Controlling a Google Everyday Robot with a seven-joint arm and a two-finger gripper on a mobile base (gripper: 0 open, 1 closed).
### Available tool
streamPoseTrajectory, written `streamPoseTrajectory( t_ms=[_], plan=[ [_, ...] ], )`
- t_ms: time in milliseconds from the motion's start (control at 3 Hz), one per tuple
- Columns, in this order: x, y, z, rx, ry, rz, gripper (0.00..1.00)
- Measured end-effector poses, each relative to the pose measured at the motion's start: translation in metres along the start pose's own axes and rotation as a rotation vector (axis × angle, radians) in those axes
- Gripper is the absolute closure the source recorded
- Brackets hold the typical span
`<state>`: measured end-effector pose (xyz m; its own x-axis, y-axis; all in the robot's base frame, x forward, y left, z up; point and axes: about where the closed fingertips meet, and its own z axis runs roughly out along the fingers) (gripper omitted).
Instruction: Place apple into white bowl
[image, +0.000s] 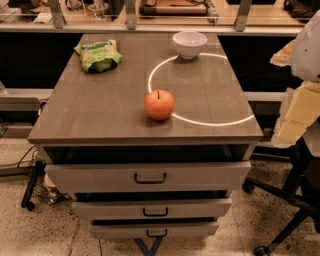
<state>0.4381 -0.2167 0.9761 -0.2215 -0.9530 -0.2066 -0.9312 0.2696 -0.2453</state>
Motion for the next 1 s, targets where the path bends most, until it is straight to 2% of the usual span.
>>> streamPoseTrajectory(
  t_ms=[333,667,1000],
  plan=[
    [0.000,0.000,0.000,0.000,0.000,0.000,0.00],
    [-0.015,-0.008,0.016,-0.006,-0.059,-0.005,0.00],
    [-0.046,-0.022,0.049,-0.027,-0.163,0.000,0.00]
  ],
)
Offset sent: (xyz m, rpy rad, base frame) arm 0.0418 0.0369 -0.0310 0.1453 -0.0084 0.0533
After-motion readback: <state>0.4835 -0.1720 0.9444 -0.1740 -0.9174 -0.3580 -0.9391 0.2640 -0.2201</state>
